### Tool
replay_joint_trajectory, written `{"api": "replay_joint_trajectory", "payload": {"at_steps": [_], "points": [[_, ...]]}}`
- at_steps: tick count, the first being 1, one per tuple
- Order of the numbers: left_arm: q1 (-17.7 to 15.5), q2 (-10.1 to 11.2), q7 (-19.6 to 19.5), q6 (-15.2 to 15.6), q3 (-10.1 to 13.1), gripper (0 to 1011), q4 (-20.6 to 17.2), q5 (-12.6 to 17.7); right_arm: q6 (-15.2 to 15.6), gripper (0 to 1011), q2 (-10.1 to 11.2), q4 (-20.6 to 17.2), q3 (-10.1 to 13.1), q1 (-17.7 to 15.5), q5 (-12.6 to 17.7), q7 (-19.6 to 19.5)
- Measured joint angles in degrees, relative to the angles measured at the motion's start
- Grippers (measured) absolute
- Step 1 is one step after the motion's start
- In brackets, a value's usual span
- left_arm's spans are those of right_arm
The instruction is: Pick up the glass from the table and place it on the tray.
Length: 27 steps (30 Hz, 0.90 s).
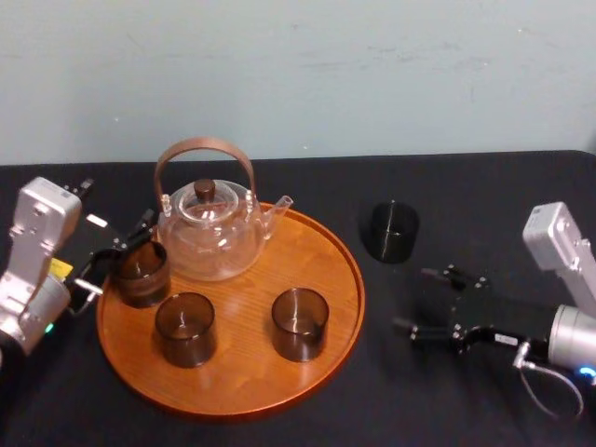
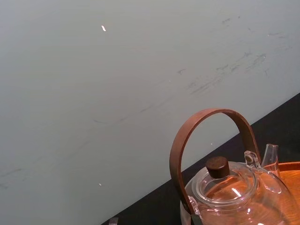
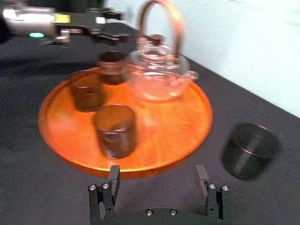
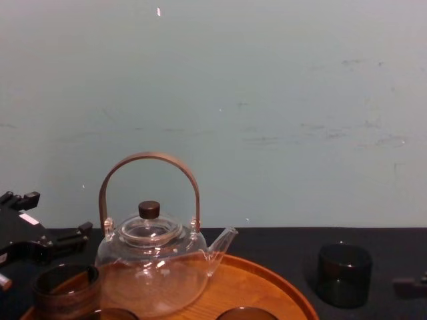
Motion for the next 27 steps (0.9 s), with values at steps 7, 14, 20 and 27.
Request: {"api": "replay_joint_trajectory", "payload": {"at_steps": [7, 14, 20, 27], "points": [[0.0, 0.0, 0.0, 0.0, 0.0, 1001, 0.0, 0.0, 3.63, 1002, -2.12, 0.3, 3.34, -1.07, 0.23, -6.94], [0.0, 0.0, 0.0, 0.0, 0.0, 1001, 0.0, 0.0, 6.2, 1002, -4.39, 1.99, 4.89, -0.54, -0.9, -10.92], [0.0, 0.0, 0.0, 0.0, 0.0, 1002, 0.0, 0.0, 6.91, 1003, -6.36, 4.14, 5.08, 0.89, -3.01, -12.45], [0.0, 0.0, 0.0, 0.0, 0.0, 1002, 0.0, 0.0, 6.98, 1002, -8.55, 6.83, 4.51, 2.97, -5.48, -12.91]]}}
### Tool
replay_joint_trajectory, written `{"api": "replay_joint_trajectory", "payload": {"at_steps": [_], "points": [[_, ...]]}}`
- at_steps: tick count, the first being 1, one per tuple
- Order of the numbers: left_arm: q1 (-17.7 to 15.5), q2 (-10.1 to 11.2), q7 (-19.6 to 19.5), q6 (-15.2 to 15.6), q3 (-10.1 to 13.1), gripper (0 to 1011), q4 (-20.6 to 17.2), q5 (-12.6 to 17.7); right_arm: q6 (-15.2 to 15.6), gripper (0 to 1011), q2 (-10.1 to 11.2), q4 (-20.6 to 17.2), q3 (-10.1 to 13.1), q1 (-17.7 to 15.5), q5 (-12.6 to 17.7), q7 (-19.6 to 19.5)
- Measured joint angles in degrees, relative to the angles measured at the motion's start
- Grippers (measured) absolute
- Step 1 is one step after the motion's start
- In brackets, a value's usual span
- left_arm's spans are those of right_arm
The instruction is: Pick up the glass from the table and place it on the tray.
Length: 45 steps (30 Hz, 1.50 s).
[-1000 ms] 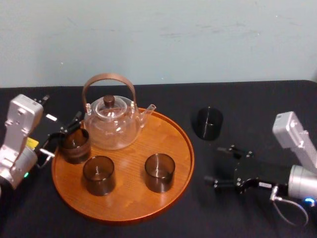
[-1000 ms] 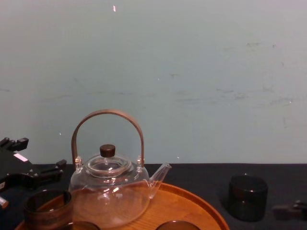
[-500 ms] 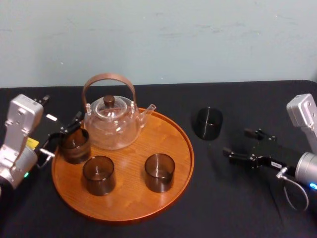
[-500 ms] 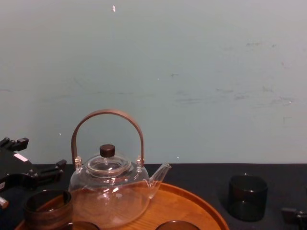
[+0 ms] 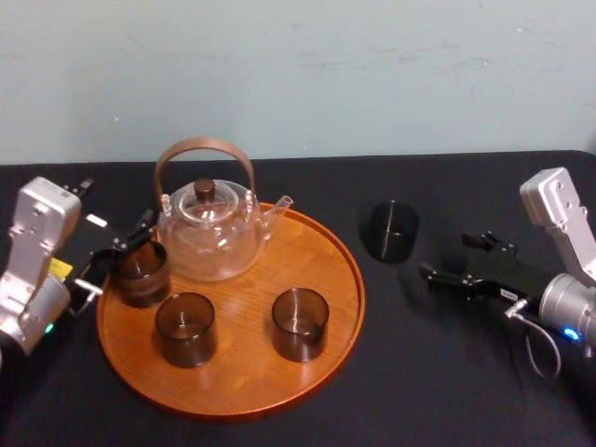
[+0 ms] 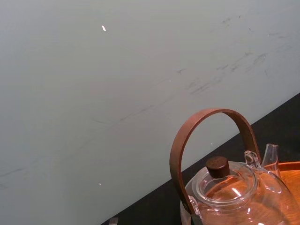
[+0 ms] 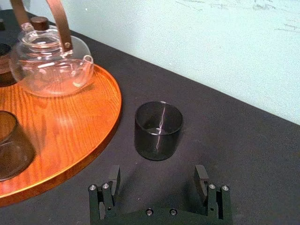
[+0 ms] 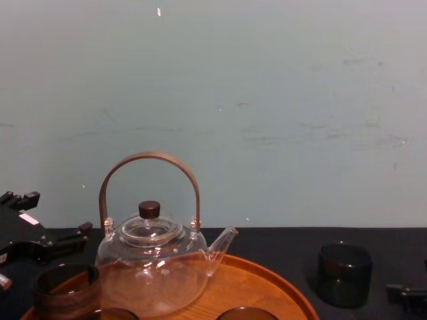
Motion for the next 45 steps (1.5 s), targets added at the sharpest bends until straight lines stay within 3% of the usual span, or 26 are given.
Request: {"api": "replay_joint_trajectory", "payload": {"at_steps": [24, 45], "points": [[0.0, 0.0, 0.0, 0.0, 0.0, 1001, 0.0, 0.0, -0.6, 1002, -7.58, 10.11, -1.32, 7.86, -5.77, 1.57], [0.0, 0.0, 0.0, 0.0, 0.0, 1001, 0.0, 0.0, -1.41, 1002, -12.04, 16.93, -2.1, 12.73, -9.34, 3.33]]}}
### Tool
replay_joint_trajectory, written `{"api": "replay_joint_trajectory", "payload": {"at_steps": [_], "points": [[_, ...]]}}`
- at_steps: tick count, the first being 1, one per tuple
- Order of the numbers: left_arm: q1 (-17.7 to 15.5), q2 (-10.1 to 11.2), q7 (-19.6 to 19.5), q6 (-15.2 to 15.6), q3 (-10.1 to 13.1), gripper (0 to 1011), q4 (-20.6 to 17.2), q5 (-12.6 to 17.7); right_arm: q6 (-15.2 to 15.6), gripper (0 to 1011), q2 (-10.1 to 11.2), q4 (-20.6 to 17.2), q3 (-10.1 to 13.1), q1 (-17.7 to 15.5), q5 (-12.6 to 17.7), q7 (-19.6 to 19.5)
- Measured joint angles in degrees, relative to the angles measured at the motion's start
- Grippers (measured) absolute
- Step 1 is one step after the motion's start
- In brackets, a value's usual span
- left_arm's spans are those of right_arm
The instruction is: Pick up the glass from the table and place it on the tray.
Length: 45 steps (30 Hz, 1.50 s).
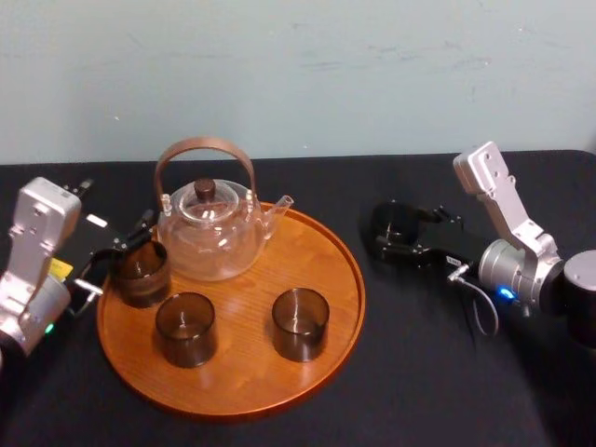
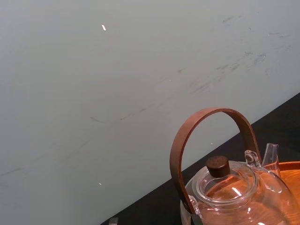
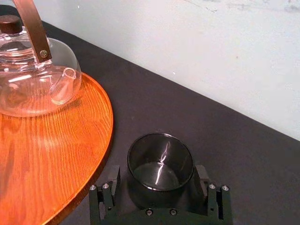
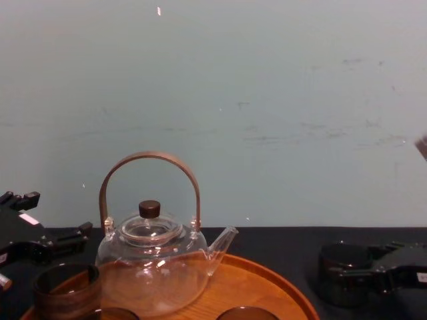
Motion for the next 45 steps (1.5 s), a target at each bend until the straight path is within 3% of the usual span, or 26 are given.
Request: {"api": "replay_joint_trajectory", "payload": {"at_steps": [19, 30, 36, 45], "points": [[0.0, 0.0, 0.0, 0.0, 0.0, 1001, 0.0, 0.0, -0.31, 1002, -2.47, 3.84, -0.34, 2.76, -1.93, 0.46], [0.0, 0.0, 0.0, 0.0, 0.0, 1001, 0.0, 0.0, -0.24, 1002, -2.44, 3.85, -0.29, 2.78, -1.91, 0.42], [0.0, 0.0, 0.0, 0.0, 0.0, 1001, 0.0, 0.0, -0.23, 906, -2.41, 3.84, -0.26, 2.77, -1.8, 0.44], [0.0, 0.0, 0.0, 0.0, 0.0, 1001, 0.0, 0.0, -0.23, 904, -2.37, 3.81, -0.21, 2.74, -1.73, 0.47]]}}
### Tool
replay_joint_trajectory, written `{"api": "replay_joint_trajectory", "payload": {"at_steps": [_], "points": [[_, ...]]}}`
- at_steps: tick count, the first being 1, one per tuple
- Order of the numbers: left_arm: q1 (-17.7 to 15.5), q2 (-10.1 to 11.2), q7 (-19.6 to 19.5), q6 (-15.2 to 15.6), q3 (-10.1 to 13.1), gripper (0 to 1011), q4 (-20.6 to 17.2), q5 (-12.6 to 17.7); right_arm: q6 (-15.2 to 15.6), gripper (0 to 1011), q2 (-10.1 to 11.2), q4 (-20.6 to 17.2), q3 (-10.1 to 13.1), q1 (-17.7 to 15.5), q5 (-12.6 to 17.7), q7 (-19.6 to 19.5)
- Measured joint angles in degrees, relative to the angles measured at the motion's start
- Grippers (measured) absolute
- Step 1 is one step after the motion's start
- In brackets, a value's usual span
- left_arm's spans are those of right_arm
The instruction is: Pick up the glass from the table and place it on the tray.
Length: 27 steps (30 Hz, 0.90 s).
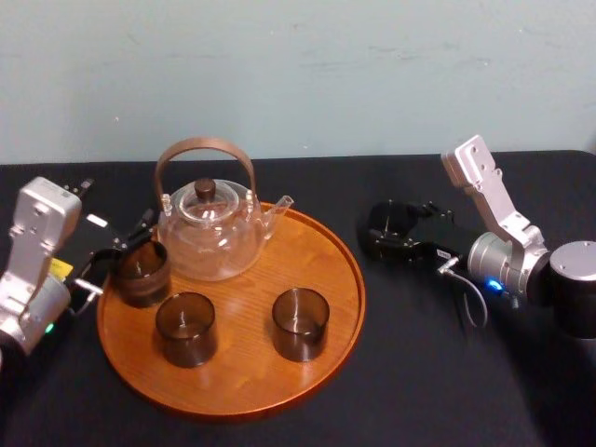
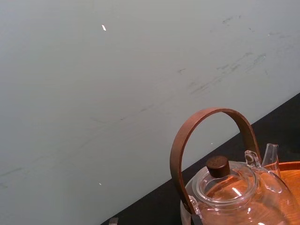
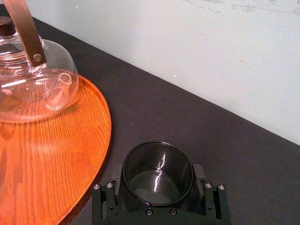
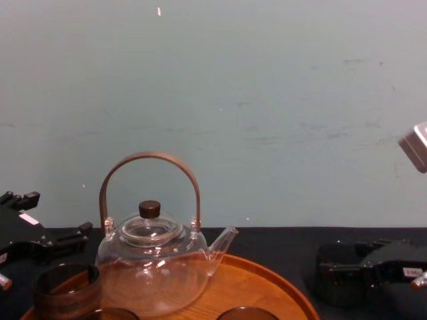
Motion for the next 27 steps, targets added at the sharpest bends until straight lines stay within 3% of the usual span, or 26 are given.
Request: {"api": "replay_joint_trajectory", "payload": {"at_steps": [13, 27], "points": [[0.0, 0.0, 0.0, 0.0, 0.0, 1001, 0.0, 0.0, 0.3, 905, 0.48, -1.37, 0.63, -0.7, 0.74, 0.63], [0.0, 0.0, 0.0, 0.0, 0.0, 1002, -0.01, 0.0, 1.95, 905, 4.74, -11.96, 2.06, -3.44, 3.53, 3.07]]}}
